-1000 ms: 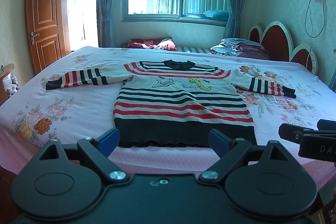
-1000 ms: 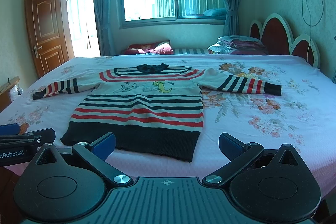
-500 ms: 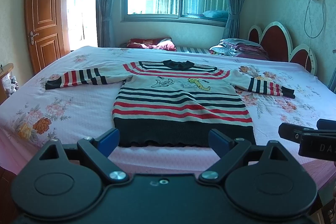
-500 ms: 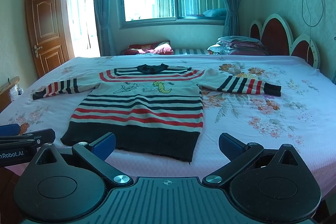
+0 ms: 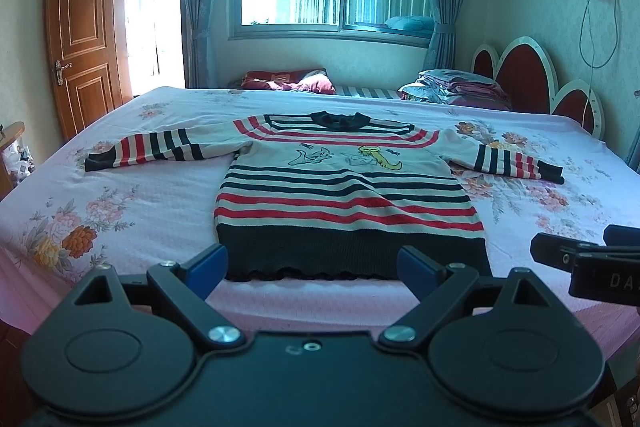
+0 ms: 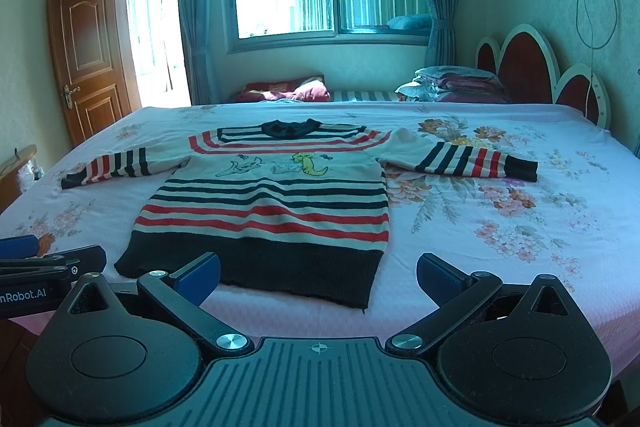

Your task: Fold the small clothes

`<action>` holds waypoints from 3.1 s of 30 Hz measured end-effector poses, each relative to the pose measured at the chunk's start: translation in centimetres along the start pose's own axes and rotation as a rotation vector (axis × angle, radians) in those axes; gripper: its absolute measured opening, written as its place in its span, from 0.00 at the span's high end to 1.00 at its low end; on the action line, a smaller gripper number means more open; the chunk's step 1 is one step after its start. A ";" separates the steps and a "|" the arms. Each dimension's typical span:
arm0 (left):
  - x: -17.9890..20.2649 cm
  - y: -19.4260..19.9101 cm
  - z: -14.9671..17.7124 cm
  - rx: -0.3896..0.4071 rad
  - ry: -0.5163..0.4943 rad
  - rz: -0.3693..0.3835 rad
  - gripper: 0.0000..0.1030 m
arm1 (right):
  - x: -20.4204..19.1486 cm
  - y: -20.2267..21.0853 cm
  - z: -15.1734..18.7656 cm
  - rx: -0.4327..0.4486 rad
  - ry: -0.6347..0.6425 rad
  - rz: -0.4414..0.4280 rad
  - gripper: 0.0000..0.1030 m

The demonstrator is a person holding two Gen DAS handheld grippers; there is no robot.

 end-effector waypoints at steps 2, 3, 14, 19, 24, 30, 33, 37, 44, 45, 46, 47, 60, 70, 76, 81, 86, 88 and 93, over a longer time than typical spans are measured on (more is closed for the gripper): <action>0.0 0.0 0.0 -0.002 -0.001 -0.001 0.11 | 0.0 0.0 0.0 -0.001 -0.002 0.000 0.00; 0.0 -0.1 0.0 -0.002 -0.001 -0.003 0.11 | 0.1 -0.1 0.0 -0.001 -0.004 -0.001 0.00; 0.5 -2.2 0.2 0.011 -0.023 0.038 0.11 | 1.6 -2.4 0.1 -0.013 -0.048 0.010 0.00; 0.5 -4.6 -0.8 0.052 0.001 0.010 0.11 | 2.8 -4.2 -0.5 -0.020 -0.076 0.027 0.00; 1.1 -8.7 -2.3 -0.001 -0.010 0.055 0.11 | 4.5 -6.7 -1.7 -0.021 -0.119 0.045 0.00; 2.4 -14.1 -4.8 -0.026 -0.055 0.074 0.10 | 7.5 -10.3 -4.2 0.017 -0.202 0.082 0.00; 2.9 -16.7 -6.5 -0.041 -0.092 0.107 0.10 | 9.2 -11.4 -5.9 0.062 -0.249 0.120 0.00; 3.3 -19.3 -9.0 -0.002 -0.100 0.134 0.10 | 11.5 -12.7 -8.0 0.113 -0.301 0.168 0.00; 6.4 -23.5 -11.3 -0.022 -0.089 0.181 0.10 | 16.8 -13.7 -9.7 0.142 -0.341 0.235 0.44; 7.0 -23.9 -11.4 -0.026 -0.086 0.185 0.10 | 18.0 -13.9 -9.7 0.139 -0.361 0.240 0.44; 7.8 -24.5 -11.5 -0.031 -0.084 0.187 0.10 | 19.5 -14.2 -9.8 0.146 -0.386 0.244 0.45; 8.7 -25.1 -11.7 -0.036 -0.079 0.187 0.10 | 20.9 -14.4 -9.9 0.153 -0.399 0.250 0.45; 20.0 -32.8 -14.5 -0.118 -0.125 0.078 0.10 | 42.9 -21.9 -8.7 0.195 -0.770 0.259 0.77; 25.1 -34.1 -15.0 -0.142 -0.191 0.061 0.10 | 48.5 -23.6 -6.4 0.199 -0.893 0.256 0.71; 24.0 -34.6 -15.6 -0.170 -0.205 0.057 0.11 | 48.6 -22.1 -8.0 0.244 -0.800 0.305 0.95; 20.9 -36.0 -15.2 -0.228 -0.182 0.031 0.11 | 48.6 -23.9 -8.3 0.170 -0.802 0.338 0.95; 16.7 -37.1 -14.1 -0.245 -0.151 0.016 0.11 | 43.5 -26.7 -13.6 0.169 -0.507 0.293 0.95; 15.1 -37.8 -13.7 -0.253 -0.142 0.013 0.11 | 39.6 -28.3 -16.0 0.158 -0.376 0.226 0.95; 10.6 -39.3 -13.7 -0.251 -0.122 0.006 0.12 | 28.2 -34.8 -18.9 0.063 -0.158 0.039 0.95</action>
Point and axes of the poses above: each gripper's, at about its wrist camera, not at the fingertips, and y roughly against the way its jaws point, x to its right, z to its underside, the point moved 4 cm from there along -y, roughly the way its jaws point, and after that the axes turned 15 degrees about -z, right-handed, at the moved point
